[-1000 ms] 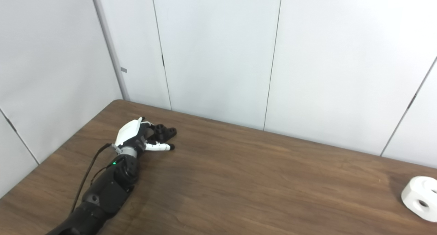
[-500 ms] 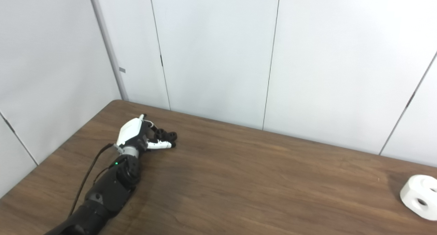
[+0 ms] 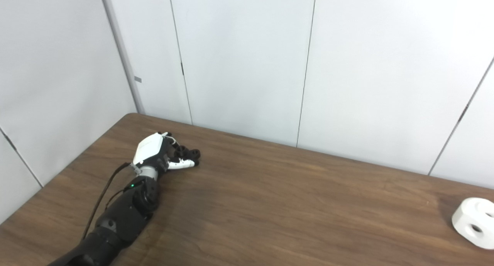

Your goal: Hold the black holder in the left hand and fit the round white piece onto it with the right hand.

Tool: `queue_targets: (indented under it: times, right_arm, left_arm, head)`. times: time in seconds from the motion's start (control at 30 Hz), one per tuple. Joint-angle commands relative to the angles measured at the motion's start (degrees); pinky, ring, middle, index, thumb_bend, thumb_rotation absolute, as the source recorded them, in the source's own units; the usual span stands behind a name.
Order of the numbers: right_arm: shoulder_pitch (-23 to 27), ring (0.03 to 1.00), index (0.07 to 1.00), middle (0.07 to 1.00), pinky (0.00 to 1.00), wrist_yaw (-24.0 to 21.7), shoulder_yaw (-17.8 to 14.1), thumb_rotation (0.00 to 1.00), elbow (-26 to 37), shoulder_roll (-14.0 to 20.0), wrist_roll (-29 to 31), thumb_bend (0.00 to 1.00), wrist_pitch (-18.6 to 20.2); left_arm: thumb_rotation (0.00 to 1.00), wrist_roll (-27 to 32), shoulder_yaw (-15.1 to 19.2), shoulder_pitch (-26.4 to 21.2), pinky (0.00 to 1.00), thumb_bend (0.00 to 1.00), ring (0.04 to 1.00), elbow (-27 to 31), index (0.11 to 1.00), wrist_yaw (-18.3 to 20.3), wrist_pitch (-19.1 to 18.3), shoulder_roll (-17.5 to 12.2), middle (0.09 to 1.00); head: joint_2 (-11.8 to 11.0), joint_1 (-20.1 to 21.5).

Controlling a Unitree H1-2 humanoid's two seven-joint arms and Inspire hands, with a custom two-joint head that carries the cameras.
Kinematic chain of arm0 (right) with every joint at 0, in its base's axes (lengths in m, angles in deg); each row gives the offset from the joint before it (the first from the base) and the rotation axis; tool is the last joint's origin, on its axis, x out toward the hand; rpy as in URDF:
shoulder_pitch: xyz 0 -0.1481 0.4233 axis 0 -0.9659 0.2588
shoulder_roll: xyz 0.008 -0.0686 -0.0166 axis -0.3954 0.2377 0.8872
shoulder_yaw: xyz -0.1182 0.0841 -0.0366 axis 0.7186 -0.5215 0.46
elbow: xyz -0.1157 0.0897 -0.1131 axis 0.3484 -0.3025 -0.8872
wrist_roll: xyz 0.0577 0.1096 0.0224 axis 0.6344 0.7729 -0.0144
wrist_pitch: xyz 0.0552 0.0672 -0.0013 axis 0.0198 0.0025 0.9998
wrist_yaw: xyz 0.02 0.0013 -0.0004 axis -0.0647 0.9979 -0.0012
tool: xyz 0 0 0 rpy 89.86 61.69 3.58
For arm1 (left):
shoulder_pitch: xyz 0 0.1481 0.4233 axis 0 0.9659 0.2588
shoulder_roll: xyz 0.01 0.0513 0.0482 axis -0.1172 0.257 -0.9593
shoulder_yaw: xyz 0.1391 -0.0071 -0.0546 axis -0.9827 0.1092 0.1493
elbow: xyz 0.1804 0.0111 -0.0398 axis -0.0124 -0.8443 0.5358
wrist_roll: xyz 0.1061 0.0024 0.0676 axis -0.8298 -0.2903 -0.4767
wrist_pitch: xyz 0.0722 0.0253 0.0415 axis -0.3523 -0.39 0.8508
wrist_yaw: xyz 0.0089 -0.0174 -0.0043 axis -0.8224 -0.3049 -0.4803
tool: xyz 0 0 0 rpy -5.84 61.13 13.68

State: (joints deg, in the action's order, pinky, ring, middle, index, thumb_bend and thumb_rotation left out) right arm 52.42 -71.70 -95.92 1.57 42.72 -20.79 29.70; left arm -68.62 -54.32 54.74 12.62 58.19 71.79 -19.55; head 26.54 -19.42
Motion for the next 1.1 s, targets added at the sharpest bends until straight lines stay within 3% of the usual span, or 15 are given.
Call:
queue_targets:
  times: [0.0,0.33,0.53,0.87,1.07]
  right_arm:
    - [-2.44,0.723,0.724,0.772,0.52,0.33,0.78,0.65,-2.19,-1.99,0.71,1.0,-0.04]
    - [-2.17,0.703,0.717,0.754,0.51,0.76,0.62,0.65,-1.55,-2.37,0.78,1.0,0.26]
    - [-1.61,0.714,0.727,0.762,0.53,2.33,0.24,0.68,-1.5,-2.98,-1.56,1.0,-0.71]
    - [-0.85,0.717,0.728,0.766,0.51,3.12,0.66,0.66,-0.32,-3.99,-2.47,1.0,0.39]
    - [-0.69,0.72,0.733,0.766,0.52,3.72,0.57,0.65,0.72,-4.98,-3.96,1.0,0.56]
  left_arm:
    - [0.05,-0.17,-0.4,0.99,1.0,0.52,1.0,1.56,0.478,1.13,0.15,-0.67,0.926]
    - [0.04,1.78,0.72,5.97,1.0,0.52,1.0,8.28,0.479,0.39,4.34,2.08,0.92]
    - [0.04,2.37,-0.11,10.94,1.0,0.52,1.0,17.3,0.481,3.45,4.38,4.03,0.927]
    - [0.04,3.39,0.14,17.97,1.0,0.52,1.0,29.99,0.48,5.24,6.59,8.28,0.944]
    - [0.04,2.66,-1.11,21.11,1.0,0.52,1.0,35.44,0.48,7.15,7.29,9.83,0.946]
  head:
    - [0.09,0.02]
    - [0.55,1.36]
    - [0.98,3.19]
    - [1.29,5.07]
    - [1.82,6.96]
